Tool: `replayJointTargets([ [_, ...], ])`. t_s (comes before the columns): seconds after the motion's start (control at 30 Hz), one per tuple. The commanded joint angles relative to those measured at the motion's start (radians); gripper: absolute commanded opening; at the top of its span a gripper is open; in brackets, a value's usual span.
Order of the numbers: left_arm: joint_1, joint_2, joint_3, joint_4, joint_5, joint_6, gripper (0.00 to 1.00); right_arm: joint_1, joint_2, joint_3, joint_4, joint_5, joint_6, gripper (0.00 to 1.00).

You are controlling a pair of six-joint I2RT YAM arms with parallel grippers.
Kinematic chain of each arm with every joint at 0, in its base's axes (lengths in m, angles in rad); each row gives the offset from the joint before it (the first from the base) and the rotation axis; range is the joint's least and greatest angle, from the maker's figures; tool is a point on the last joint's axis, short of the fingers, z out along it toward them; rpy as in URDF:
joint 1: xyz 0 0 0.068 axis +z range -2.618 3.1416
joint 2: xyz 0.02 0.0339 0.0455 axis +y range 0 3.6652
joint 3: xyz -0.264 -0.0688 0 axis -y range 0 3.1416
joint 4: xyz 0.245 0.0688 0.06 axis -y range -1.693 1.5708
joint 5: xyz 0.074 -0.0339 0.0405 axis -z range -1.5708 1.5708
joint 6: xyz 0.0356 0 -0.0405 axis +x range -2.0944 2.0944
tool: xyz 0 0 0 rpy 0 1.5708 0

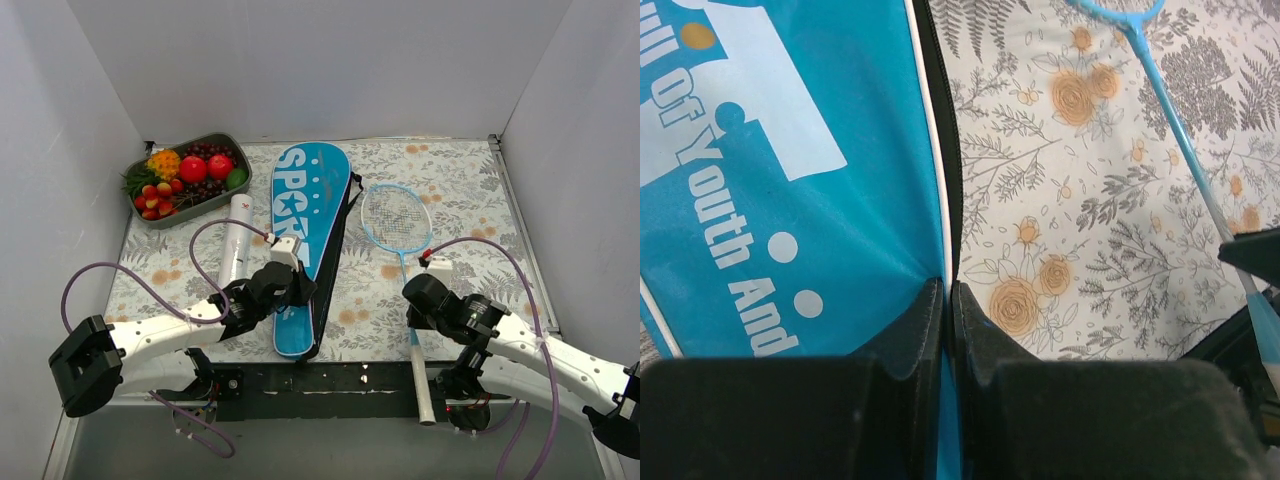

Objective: Pack up the badminton gear

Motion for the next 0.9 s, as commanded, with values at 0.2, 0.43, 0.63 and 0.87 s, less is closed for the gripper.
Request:
replayJointTargets([
  [0.2,0.041,0.016,0.088,0.017,0.018,0.014,0.0,0.144,0.043,0.029,-0.009,0.031,0.054,0.01],
  [0.43,0.039,0.023,0.099,0.006,0.03,0.02,0.0,0.313,0.175,0.122,-0.057,0.127,0.153,0.01],
  [0.63,0.039,0.013,0.097,0.0,0.036,0.026,0.0,0.42,0.281,0.227,-0.092,0.179,0.201,0.01],
  [0.87,0.041,0.002,0.086,0.003,0.053,0.024,0.0,0.445,0.379,0.294,-0.063,0.212,0.195,0.01],
])
